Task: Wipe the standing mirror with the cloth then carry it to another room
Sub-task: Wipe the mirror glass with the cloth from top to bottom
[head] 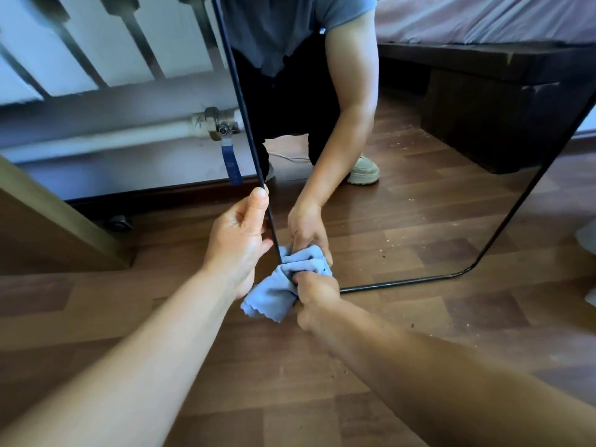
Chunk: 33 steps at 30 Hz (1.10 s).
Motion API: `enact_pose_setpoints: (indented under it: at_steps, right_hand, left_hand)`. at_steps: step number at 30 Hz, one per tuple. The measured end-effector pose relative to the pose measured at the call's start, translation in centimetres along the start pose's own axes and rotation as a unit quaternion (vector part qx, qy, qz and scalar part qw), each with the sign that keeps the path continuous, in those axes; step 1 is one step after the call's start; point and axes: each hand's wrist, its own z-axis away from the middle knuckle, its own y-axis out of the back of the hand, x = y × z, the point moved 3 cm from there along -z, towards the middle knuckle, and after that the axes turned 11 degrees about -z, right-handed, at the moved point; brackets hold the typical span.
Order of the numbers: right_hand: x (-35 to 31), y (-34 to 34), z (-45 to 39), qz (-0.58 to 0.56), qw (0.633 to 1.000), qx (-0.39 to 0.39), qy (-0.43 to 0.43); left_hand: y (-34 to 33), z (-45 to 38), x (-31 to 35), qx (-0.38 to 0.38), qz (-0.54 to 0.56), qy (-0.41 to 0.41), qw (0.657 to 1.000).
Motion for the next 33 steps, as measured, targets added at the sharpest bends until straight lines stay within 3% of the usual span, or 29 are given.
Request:
enact_pose_setpoints:
  at_steps: [5, 10, 15, 20, 24, 27, 30, 33]
  right_hand:
    - [-0.8, -0.7, 1.8, 0.032, 0.994, -0.004, 0.106]
    - [-2.1, -0.7, 5.2, 0.124, 0.952, -0.089, 0.264]
    - [-6.2, 0.0, 8.8, 0.222, 0.811, -0.110, 0.529]
    - [-12.0, -1.5, 12.8, 0.246, 0.647, -0.088, 0.716]
    - [-15.3, -3.7, 16.0, 0.267, 0.489, -0.048, 0.829]
    - [-16.7, -5.5, 17.1, 0.324, 0.390, 0.003, 0.862]
    - [-16.9, -6.3, 16.1, 0.419, 0.344, 0.005, 0.840]
    - [-14.9, -5.3, 13.6, 0.444, 0.327, -0.036, 0.833]
  left_hand:
    - [-0.1, 0.1, 0.3, 0.002, 0.001, 0.002, 1.000]
    - [0.1, 0.3, 0.7, -0.003, 0.001, 0.002, 1.000]
    - [0.5, 0.2, 0.9, -0.016, -0.035, 0.005, 0.999]
    - [0.2, 0.8, 1.9, 0.017, -0.059, 0.008, 0.998]
    - [0.0, 1.2, 2.6, -0.016, -0.015, 0.004, 1.000]
    - [0.0, 1.2, 2.8, -0.026, -0.003, 0.003, 1.000]
    - [0.1, 1.1, 2.8, -0.023, 0.009, -0.007, 1.000]
    - [0.3, 0.8, 2.6, 0.003, -0.001, 0.006, 1.000]
